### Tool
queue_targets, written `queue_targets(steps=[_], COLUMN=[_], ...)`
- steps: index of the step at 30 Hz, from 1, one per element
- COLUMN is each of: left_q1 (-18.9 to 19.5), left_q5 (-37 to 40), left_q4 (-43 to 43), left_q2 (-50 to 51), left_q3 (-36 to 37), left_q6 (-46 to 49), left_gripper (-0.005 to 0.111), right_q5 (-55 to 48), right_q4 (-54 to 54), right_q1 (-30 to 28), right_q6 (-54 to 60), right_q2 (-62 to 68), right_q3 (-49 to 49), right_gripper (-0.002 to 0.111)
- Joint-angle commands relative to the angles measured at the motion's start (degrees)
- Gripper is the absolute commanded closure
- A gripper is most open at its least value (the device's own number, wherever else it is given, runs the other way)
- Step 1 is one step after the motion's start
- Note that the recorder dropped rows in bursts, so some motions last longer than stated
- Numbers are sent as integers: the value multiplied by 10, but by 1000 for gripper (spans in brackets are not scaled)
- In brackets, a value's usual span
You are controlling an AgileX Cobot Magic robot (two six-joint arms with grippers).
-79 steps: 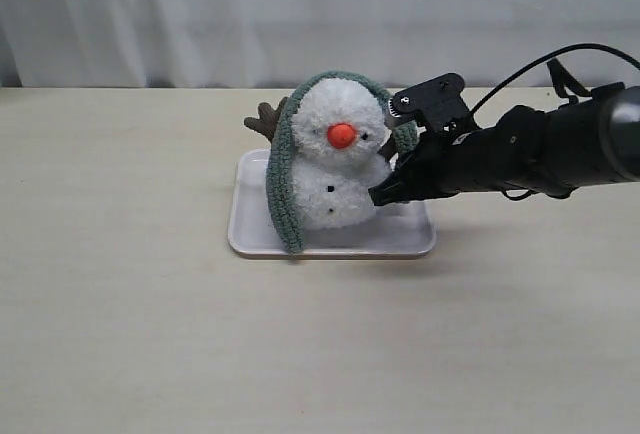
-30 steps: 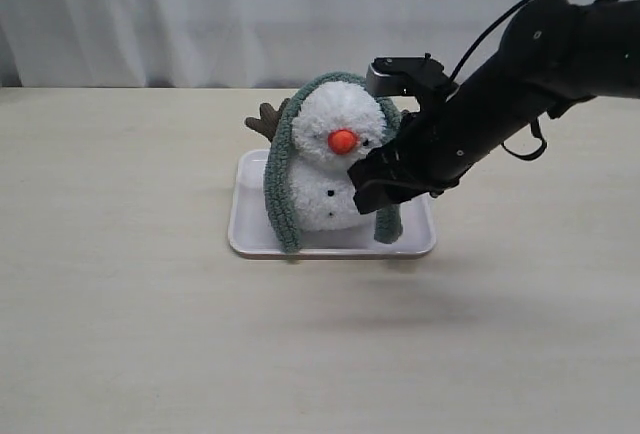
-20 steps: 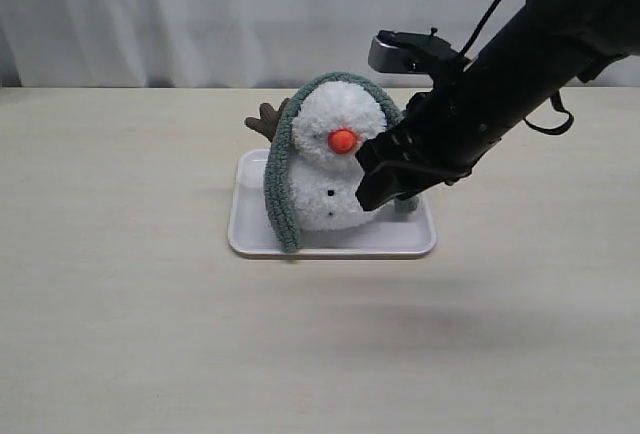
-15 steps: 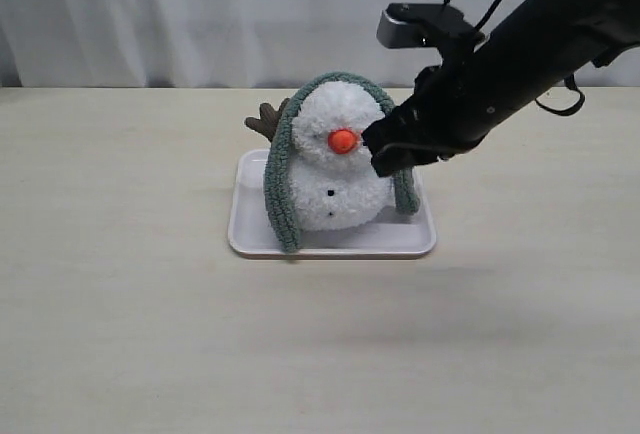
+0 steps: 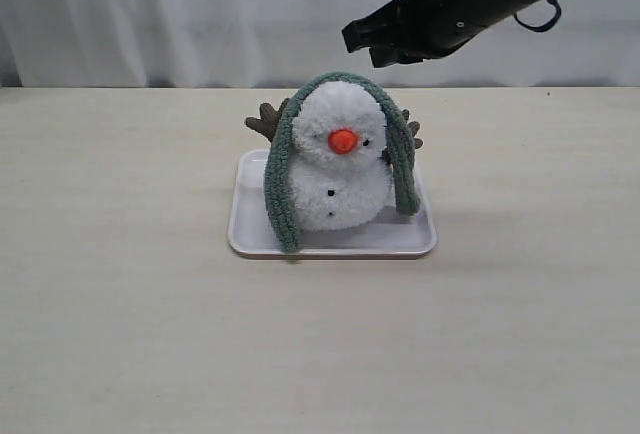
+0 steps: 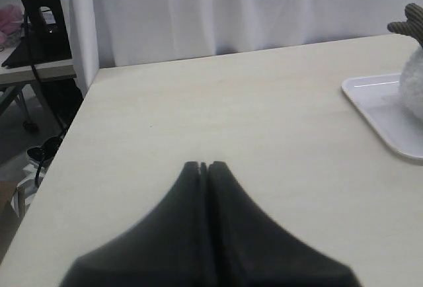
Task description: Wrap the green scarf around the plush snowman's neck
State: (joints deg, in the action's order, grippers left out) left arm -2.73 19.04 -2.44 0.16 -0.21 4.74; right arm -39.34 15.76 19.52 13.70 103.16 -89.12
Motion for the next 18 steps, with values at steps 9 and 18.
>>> queue_targets(steps=[9,18], left_q1=[0,0], left_q5=[-6,-6], left_q4=[1,1], left_q2=[-2,-2], left_q3=[2,2], left_q6=[-1,-1], left_gripper=[107,107], right_q5=[-100,-79], right_q4=[-21,-47], right_q1=[-3,-3], right_q6=[2,4], right_q2=[148,194], right_q3=[-168,-170], right_gripper=[104,104])
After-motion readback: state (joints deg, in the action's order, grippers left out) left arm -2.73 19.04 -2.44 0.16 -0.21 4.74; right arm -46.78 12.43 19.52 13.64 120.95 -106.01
